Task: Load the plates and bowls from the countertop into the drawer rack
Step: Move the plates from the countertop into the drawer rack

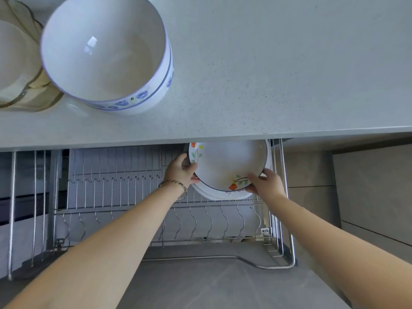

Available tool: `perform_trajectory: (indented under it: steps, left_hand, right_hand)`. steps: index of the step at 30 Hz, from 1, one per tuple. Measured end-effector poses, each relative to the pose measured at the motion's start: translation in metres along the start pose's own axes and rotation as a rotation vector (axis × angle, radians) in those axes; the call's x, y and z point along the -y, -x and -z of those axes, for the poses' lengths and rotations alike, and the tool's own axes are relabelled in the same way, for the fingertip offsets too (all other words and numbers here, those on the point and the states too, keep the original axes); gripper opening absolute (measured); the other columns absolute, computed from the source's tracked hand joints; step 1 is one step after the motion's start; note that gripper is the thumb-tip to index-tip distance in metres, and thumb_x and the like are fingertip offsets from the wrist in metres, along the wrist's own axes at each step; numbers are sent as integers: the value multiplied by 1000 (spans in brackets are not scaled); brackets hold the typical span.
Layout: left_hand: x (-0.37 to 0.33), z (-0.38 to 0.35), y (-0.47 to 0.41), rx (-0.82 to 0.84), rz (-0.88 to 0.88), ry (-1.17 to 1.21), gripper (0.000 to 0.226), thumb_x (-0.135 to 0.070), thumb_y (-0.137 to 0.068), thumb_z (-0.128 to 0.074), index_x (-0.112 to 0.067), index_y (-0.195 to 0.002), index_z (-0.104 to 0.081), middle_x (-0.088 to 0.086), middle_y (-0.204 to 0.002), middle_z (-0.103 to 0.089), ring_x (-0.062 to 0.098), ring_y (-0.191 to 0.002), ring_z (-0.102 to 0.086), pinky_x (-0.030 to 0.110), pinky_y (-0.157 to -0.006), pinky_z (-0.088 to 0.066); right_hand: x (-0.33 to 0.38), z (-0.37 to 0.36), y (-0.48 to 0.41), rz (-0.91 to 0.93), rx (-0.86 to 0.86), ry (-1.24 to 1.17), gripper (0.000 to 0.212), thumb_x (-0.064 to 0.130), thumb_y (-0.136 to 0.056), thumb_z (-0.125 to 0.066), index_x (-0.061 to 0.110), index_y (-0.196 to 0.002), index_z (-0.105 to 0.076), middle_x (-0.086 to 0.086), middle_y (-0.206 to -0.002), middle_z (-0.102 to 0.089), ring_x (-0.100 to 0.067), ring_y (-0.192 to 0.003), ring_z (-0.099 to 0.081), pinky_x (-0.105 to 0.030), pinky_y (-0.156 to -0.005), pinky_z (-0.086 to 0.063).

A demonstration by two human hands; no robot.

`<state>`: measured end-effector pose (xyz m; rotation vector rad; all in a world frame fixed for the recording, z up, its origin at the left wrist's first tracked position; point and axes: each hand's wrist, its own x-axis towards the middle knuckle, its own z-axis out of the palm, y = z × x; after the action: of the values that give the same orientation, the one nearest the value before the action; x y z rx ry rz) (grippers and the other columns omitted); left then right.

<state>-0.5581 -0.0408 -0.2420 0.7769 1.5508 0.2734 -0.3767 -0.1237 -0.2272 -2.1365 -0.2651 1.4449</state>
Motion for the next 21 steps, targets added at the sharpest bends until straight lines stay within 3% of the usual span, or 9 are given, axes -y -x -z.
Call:
perform_trajectory:
  steps: [3,6,10,11,13,16,17,19,21]
  left_hand:
    - [1,-1,-1,-23,13,20,39,1,-92,-50,0,-131,-43,15,-89,-59,20,-63,-57,17,-46,-54]
    - [2,1,-2,3,1,2,38,2,-92,-49,2,-130,-44,13,-86,-60,18,-62,-57,16,-46,-54]
    - [6,3,1,9,-11,-68,31,-5,-93,-50,-6,-125,-51,13,-91,-61,6,-49,-62,15,-48,-54]
    - [8,3,2,-21,-34,-106,26,-8,-94,-49,-9,-120,-54,11,-89,-62,4,-49,-63,17,-49,-54]
    - [14,4,3,-179,-113,-202,21,-12,-95,-46,-9,-111,-60,7,-90,-64,11,-66,-66,26,-63,-54]
    - [26,11,0,-265,-73,-387,26,-2,-92,-41,-21,-86,-57,-4,-88,-53,20,-92,-49,21,-83,-39]
    - [32,10,0,-192,-3,-378,32,3,-91,-40,-24,-94,-57,-5,-97,-54,22,-101,-48,22,-91,-39]
    - [43,3,3,-7,114,-244,52,10,-88,-44,-20,-132,-46,0,-133,-48,26,-124,-46,41,-106,-42]
    - [48,-6,9,69,149,-102,75,18,-84,-50,-23,-144,-31,-1,-147,-38,27,-133,-42,52,-105,-42]
  right_hand:
    - [-2,-3,2,-31,15,-138,21,-3,-91,-47,-4,-111,-54,-18,-95,-63,-17,-61,-63,-10,-46,-53]
    - [-5,-4,2,17,-7,-126,14,-1,-92,-46,4,-102,-55,-17,-92,-65,-21,-69,-64,-11,-53,-55]
    - [-10,-4,2,24,-22,-123,13,1,-94,-44,8,-98,-53,-15,-88,-64,-20,-68,-64,-28,-77,-56]
    - [-10,-4,2,25,-25,-119,12,0,-94,-44,8,-98,-53,-15,-88,-64,-19,-67,-63,-28,-77,-56]
    - [-10,-3,3,34,-25,-132,14,0,-93,-45,7,-101,-54,-16,-89,-64,-17,-65,-63,-17,-63,-58]
    - [-12,0,2,8,-22,-187,25,1,-92,-48,5,-116,-56,-15,-88,-65,-17,-65,-64,-9,-53,-55]
    - [-13,1,2,-4,-19,-203,28,2,-92,-50,5,-119,-56,-12,-84,-66,-15,-63,-65,-9,-54,-55]
    - [-13,3,2,-13,-4,-226,29,2,-92,-50,7,-120,-56,-6,-78,-66,-12,-59,-66,-9,-55,-55]
    - [-13,4,3,-13,8,-227,30,0,-92,-49,5,-121,-56,-9,-80,-66,-19,-66,-66,-10,-55,-55]
